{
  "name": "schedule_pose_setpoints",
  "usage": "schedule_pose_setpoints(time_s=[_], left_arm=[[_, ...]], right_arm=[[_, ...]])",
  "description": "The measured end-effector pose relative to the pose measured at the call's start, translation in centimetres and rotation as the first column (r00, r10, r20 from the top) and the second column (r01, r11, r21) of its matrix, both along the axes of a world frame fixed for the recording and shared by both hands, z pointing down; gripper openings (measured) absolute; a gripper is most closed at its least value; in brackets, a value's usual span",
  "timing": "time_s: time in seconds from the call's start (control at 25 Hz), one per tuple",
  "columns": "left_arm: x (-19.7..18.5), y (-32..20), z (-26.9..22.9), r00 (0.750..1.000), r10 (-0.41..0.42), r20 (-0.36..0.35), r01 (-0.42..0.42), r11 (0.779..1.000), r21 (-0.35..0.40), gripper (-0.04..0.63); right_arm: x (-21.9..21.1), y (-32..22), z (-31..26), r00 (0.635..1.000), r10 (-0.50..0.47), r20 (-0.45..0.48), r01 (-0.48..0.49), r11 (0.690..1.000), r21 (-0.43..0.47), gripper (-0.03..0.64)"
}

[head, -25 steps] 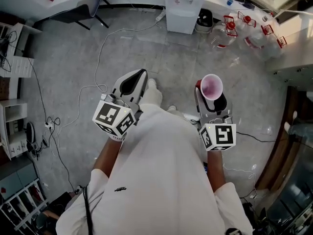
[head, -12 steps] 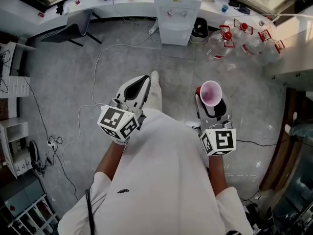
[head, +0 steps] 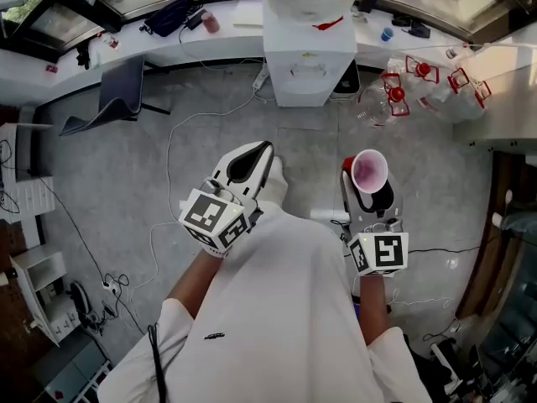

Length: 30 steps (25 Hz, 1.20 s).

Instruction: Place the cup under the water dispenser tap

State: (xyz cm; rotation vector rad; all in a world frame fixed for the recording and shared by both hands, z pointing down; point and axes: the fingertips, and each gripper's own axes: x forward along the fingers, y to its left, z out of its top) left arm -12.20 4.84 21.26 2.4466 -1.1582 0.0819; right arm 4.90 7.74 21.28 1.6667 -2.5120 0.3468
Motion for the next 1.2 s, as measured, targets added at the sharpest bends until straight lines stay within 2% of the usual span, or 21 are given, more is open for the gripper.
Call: schedule_pose_setpoints(time_s=[0.28,0.52,0.84,1.2], left_arm=[[-0.6,-7.6,-0.3,0.998,0.055,0.006,-0.055,0.998,0.015,0.006],[0.4,-10.6,-0.1,0.999,0.036,0.012,-0.036,0.999,0.006,0.006],[3.5,-11.6,1.3,0.997,0.052,0.061,-0.05,0.998,-0.034,0.006],[5.1,-12.0,4.9,0.995,0.029,0.092,-0.023,0.998,-0.061,0.006]], right_arm=[[-2.0,-7.5,-1.0,0.999,0.021,-0.034,-0.02,0.999,0.031,0.27],[-1.8,-10.9,-0.8,0.999,-0.015,-0.035,0.016,1.0,0.026,0.27],[0.2,-12.6,1.0,0.997,-0.069,-0.041,0.069,0.998,0.004,0.27],[0.5,-14.1,5.1,0.984,-0.156,-0.091,0.155,0.988,-0.017,0.27]])
